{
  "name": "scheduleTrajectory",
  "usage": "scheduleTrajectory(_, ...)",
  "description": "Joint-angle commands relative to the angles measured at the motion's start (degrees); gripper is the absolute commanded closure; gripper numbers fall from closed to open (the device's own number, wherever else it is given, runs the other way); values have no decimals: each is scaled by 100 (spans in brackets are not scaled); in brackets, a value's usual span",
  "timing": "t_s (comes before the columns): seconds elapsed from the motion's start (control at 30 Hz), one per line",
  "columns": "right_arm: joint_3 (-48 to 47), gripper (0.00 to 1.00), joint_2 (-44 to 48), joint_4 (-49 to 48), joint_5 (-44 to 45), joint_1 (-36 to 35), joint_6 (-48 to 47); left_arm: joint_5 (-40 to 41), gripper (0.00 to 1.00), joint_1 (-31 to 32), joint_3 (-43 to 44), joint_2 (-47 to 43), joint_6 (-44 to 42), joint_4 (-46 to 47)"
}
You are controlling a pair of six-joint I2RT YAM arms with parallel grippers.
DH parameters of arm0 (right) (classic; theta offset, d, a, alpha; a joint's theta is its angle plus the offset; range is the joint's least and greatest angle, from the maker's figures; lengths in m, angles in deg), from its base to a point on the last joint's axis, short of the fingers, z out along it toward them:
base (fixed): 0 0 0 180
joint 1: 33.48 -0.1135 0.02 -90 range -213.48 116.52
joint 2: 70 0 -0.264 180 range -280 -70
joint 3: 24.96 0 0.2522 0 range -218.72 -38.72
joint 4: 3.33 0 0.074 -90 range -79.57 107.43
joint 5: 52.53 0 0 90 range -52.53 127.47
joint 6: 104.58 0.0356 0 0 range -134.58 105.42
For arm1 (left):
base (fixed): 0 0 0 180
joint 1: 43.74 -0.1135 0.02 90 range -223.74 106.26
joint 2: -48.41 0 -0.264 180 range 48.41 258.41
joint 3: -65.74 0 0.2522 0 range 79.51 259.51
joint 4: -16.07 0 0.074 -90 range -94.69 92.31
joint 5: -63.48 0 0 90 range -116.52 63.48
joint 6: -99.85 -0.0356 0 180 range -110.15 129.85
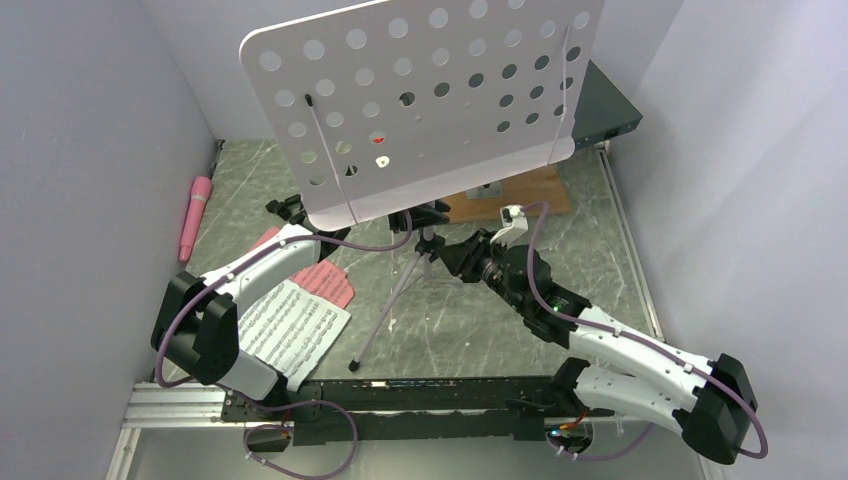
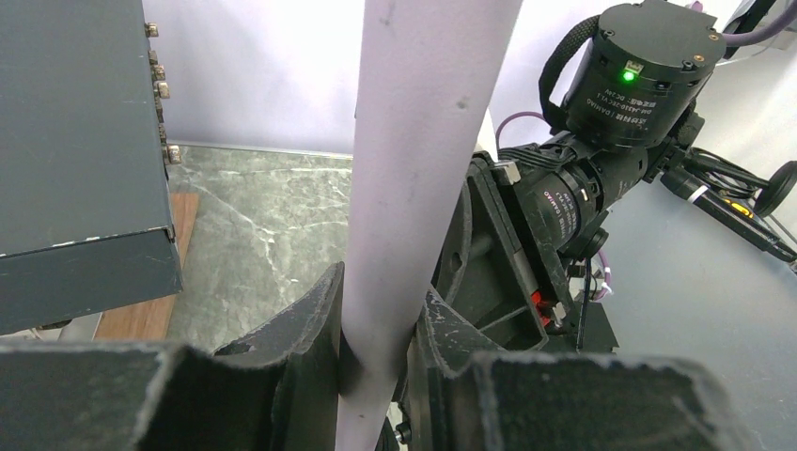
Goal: Set up the instrument practice props
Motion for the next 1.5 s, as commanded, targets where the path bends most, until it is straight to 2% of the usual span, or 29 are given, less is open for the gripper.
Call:
scheduleTrajectory(0.0, -139, 73, 0, 65, 165, 59, 65, -7, 100, 110, 145, -218, 674, -384)
scheduleTrajectory(0.07, -72, 74, 15, 75, 218, 67, 101, -19, 100, 109, 150, -215, 692, -387)
scheduleTrajectory(0.2, -97, 92, 57, 793, 757, 83, 662, -8, 100, 119, 136, -220, 675, -373)
scheduleTrajectory(0.33, 302, 91, 222, 890, 835, 230, 1275, -11, 100, 136, 138, -208, 668, -387)
scheduleTrajectory(0.4, 355, 86, 193, 750, 539, 274, 1236, -4, 100, 145, 145, -190, 629, -424)
scheduleTrajectory(0.5, 352, 80, 77, 408, 101, 275, 568, -43, 100, 151, 173, -131, 673, -423)
scheduleTrajectory(0.6, 143, 73, 176, 555, -65, 278, -357, 4, 100, 174, 156, -140, 587, -490)
scheduleTrajectory(0.67, 61, 64, 355, 480, -358, 271, -1359, -26, 100, 181, 190, -112, 619, -500)
scheduleTrajectory(0.8, -68, 37, 585, 413, -1392, 210, -3415, 9, 100, 207, 174, -139, 559, -542)
scheduleTrajectory(0.9, -169, 24, 651, 466, -1054, -170, -4325, -65, 100, 214, 199, -113, 710, -411)
scheduleTrajectory(0.93, -194, 20, 641, 446, -685, -346, -4504, -64, 100, 223, 171, -124, 744, -354)
scheduleTrajectory(1.0, -454, 16, 488, 535, 104, -813, -4963, 60, 100, 253, 148, -171, 531, -538)
scheduleTrajectory(1.1, -798, 19, 56, 565, 1048, -1241, -5351, 33, 100, 260, 242, -120, 521, -691)
scheduleTrajectory(1.23, -1287, 37, -611, 640, 2451, -1508, -5161, 78, 100, 277, 204, -129, 490, -667)
scheduleTrajectory(1.47, -1329, 46, -1022, 542, 2305, -1523, -4802, 57, 100, 286, 235, -124, 423, -787)
